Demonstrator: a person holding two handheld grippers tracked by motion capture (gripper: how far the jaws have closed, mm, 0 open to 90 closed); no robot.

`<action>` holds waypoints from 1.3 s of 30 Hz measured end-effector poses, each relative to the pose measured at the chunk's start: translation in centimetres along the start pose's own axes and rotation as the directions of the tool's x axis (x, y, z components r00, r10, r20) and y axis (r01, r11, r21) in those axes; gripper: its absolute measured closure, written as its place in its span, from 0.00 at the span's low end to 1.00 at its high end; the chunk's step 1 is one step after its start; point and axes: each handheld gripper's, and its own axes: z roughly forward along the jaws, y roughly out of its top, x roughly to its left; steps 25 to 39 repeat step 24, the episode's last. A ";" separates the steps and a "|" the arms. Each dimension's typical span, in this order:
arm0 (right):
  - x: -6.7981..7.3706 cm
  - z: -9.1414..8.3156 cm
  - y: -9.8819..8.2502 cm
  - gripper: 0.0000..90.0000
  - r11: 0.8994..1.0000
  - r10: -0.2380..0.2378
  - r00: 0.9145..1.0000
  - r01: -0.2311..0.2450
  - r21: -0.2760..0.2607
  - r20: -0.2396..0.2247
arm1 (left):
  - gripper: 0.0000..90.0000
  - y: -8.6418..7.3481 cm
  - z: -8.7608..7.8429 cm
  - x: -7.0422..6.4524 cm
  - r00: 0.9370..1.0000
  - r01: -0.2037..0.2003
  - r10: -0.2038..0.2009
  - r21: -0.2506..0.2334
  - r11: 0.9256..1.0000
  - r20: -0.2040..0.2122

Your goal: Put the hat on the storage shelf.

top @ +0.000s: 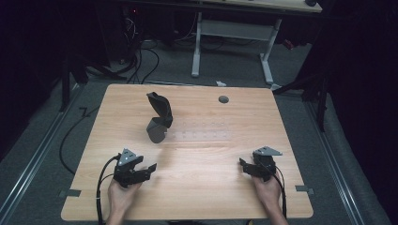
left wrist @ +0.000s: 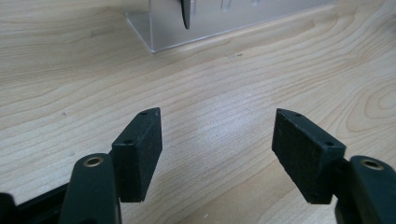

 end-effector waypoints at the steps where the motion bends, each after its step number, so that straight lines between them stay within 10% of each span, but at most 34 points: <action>1: 0.0 0.0 0.0 0.39 1.000 0.000 1.000 0.000 0.000 0.000 | 0.37 0.0 0.0 0.0 1.000 0.000 0.000 0.000 1.000 0.000; 17: 0.0 0.0 0.0 0.39 1.000 0.000 1.000 0.000 0.000 0.000 | 0.33 -1.8 2.2 0.2 0.988 -0.116 0.118 0.031 0.993 -0.096; 39: 0.0 0.0 0.0 0.39 1.000 0.000 1.000 0.000 0.000 0.000 | 0.31 -1.8 2.3 0.2 0.988 -0.112 0.115 0.030 0.993 -0.106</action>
